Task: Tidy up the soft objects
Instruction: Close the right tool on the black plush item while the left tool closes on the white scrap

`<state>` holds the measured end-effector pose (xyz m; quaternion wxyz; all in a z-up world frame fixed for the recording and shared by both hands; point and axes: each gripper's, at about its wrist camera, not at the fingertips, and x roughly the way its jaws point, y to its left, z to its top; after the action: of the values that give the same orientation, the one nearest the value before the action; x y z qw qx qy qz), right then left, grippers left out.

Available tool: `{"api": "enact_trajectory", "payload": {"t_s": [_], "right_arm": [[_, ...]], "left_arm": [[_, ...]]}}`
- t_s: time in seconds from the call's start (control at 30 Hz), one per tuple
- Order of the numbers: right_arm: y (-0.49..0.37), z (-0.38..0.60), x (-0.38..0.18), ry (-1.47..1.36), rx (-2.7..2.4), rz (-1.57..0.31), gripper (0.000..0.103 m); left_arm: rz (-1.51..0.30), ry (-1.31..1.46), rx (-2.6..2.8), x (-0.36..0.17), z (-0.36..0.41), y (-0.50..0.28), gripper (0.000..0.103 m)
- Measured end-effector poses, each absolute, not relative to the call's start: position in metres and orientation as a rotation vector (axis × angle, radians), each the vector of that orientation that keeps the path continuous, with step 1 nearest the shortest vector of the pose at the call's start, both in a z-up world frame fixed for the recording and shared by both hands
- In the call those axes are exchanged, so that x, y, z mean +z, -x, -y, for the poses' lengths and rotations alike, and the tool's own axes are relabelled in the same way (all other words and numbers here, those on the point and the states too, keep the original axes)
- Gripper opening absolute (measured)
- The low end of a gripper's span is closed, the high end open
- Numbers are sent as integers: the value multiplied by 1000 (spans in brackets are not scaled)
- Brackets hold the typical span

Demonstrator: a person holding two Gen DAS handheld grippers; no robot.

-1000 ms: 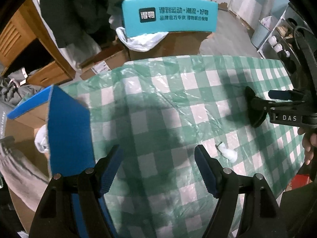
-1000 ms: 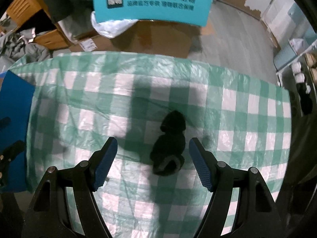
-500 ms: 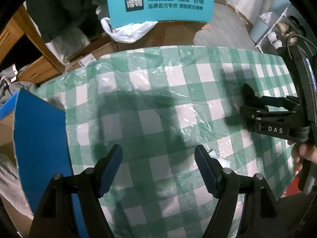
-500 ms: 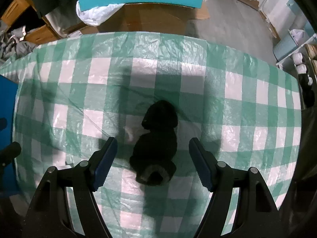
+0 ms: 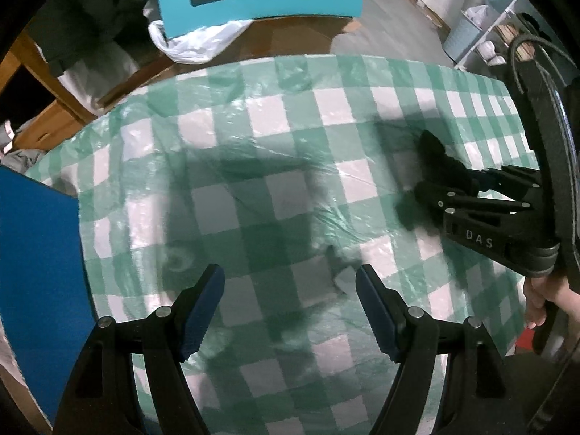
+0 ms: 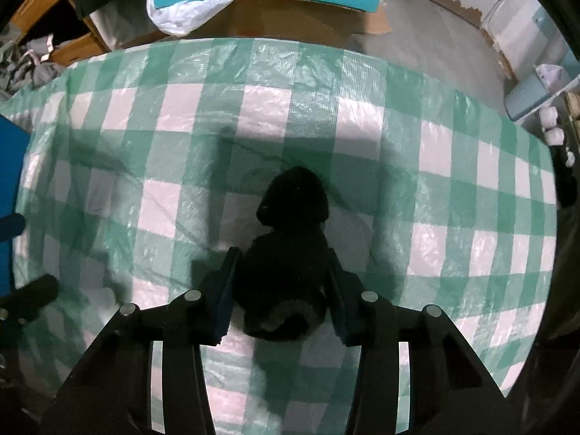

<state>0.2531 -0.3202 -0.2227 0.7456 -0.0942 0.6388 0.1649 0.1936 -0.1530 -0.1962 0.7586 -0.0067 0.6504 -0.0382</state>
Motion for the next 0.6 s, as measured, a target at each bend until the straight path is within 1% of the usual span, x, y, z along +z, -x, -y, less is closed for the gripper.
{"api": "enact_trajectory", "payload": {"t_s": [0.6], "right_arm": [[-225,355,-199,155,360,-1377,43]], "left_arm": [[-1515,51,-141,-220,189,-184,76]]}}
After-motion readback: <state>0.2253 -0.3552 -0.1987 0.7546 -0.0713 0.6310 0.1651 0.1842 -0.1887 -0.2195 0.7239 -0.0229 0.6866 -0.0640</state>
